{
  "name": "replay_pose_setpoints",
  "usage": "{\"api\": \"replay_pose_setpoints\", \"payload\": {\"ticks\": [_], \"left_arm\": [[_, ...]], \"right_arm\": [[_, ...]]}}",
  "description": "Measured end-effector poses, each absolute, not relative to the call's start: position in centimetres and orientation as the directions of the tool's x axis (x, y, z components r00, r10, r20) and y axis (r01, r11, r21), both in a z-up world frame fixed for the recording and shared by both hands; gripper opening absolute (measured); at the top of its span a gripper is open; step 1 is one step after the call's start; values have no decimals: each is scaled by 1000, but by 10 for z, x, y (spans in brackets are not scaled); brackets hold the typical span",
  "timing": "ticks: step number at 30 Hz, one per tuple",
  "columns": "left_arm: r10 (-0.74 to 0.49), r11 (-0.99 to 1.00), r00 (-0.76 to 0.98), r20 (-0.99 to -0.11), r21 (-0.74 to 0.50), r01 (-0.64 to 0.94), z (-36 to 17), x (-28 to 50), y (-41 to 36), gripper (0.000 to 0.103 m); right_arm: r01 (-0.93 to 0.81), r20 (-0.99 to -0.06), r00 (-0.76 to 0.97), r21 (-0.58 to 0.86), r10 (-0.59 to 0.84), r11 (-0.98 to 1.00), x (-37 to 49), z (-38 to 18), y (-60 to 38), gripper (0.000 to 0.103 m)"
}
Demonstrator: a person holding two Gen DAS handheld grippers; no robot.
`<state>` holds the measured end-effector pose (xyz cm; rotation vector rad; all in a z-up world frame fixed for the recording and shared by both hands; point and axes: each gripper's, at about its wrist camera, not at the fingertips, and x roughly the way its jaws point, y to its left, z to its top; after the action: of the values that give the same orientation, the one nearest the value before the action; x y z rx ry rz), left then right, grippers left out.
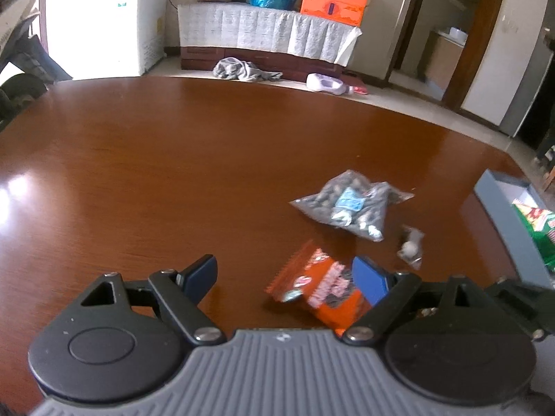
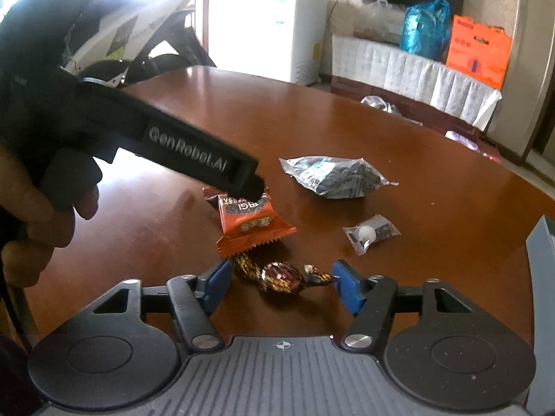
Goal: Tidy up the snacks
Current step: 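Grasp the orange candy pack with the left gripper while the right grasps a chocolate candy, then carry the orange candy pack and chocolate candy toward the grey box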
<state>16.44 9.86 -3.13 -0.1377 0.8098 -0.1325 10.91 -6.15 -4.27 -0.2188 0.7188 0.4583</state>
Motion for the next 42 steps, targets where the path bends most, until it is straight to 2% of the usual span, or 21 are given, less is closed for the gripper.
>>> {"api": "replay_pose_setpoints", "payload": {"ticks": [3,6,15,24,27,29,31,34,42], "left_arm": [[-172,983,674,-718,-165,76,-32,165,92,86],[-174,983,668,-723,-168,74,-33,165,90,86],[-175,983,635,-752,-172,68,-40,171,75,86],[-116,992,660,-743,-119,40,-47,178,63,86],[-122,992,672,-730,-95,78,-48,177,57,71],[-117,993,677,-726,-76,90,-48,176,56,55],[-126,992,678,-725,-74,105,-48,176,57,45],[-158,987,669,-726,-93,133,-47,176,59,42],[-223,973,642,-734,-128,193,-46,173,69,44]], "right_arm": [[-487,-676,651,-23,345,873,107,-43,-62,34],[-505,-676,643,-23,359,863,105,-41,-61,26],[-501,-676,651,-42,344,865,100,-37,-68,25],[-489,-665,664,-41,342,871,97,-32,-77,25],[-483,-660,670,-37,341,875,97,-30,-82,25],[-476,-656,675,-37,338,879,96,-28,-85,25],[-470,-654,679,-38,334,882,94,-27,-88,25],[-463,-652,683,-37,330,886,95,-26,-92,25],[-453,-647,690,-35,325,891,96,-25,-97,25]]}}
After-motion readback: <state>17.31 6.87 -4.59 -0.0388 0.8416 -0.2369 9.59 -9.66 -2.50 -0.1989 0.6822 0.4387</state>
